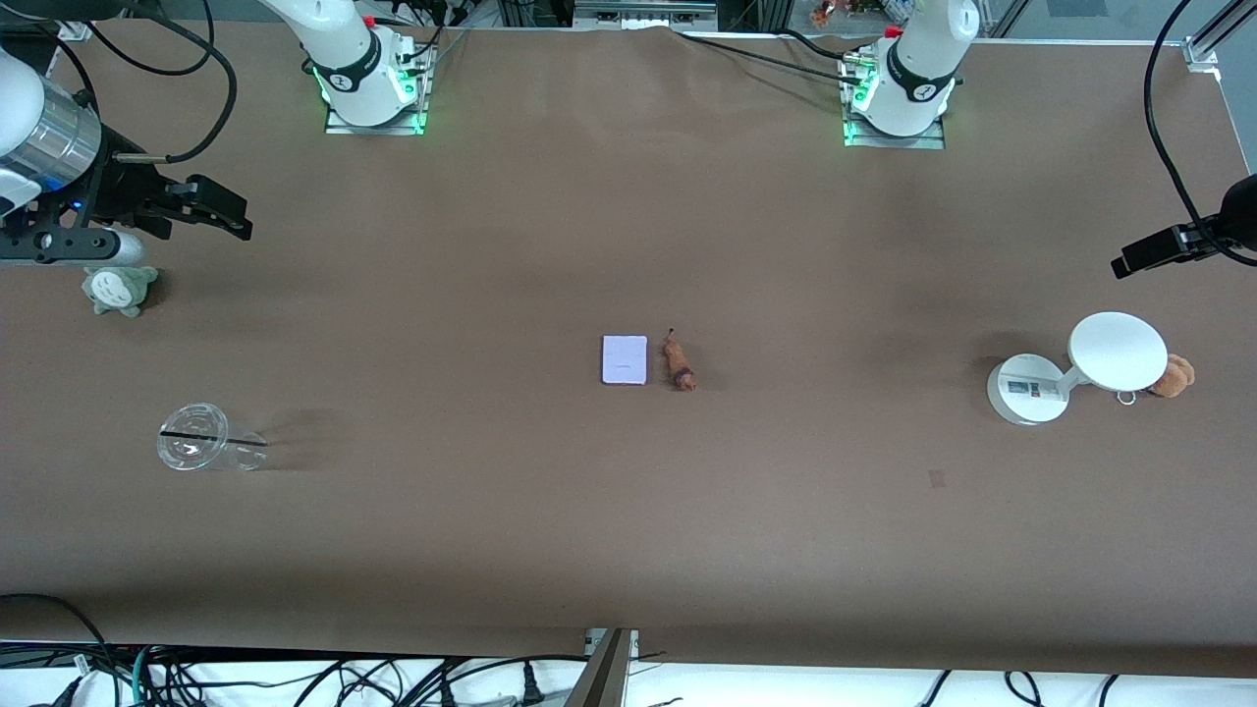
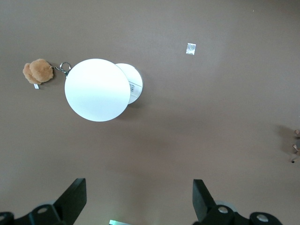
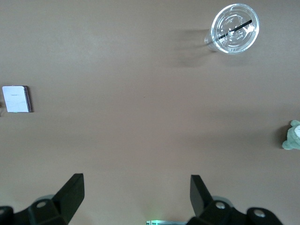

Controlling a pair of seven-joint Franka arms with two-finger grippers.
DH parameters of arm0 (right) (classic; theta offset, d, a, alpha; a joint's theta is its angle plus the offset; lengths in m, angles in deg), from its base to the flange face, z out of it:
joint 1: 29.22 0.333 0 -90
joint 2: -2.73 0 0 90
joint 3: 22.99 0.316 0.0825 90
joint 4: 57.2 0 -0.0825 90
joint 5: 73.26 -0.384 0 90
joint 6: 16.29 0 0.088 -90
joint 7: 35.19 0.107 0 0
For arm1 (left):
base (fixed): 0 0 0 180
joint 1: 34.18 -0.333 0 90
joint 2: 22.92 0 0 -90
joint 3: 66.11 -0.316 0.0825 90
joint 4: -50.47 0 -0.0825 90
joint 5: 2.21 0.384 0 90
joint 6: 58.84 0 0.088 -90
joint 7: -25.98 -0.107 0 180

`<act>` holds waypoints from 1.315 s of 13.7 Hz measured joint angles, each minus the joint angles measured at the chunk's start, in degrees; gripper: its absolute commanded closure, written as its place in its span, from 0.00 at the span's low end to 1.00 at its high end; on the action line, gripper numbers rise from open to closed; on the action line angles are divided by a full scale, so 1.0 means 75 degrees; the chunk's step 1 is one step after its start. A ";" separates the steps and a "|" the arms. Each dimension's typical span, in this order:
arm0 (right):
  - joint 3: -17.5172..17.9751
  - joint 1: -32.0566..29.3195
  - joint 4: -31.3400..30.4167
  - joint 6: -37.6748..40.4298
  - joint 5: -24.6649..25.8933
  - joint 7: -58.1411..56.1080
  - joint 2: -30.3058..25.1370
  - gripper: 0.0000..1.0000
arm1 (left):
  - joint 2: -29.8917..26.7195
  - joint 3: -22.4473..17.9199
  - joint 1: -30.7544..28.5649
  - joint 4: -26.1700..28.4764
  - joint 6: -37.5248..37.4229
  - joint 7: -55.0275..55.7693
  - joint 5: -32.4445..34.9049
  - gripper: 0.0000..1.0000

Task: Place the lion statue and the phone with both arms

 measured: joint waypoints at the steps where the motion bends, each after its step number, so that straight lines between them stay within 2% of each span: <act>1: 0.0000 0.0000 0.0000 0.0000 0.0000 0.0000 0.0000 0.00 | 0.0002 0.0000 -0.0002 0.0000 0.0000 0.0000 0.0000 0.00; 18: 0.0000 0.0000 0.0000 0.0000 0.0000 0.0000 0.0000 0.00 | 0.0056 0.0001 -0.0094 0.0000 -0.0024 -0.0001 -0.0255 0.00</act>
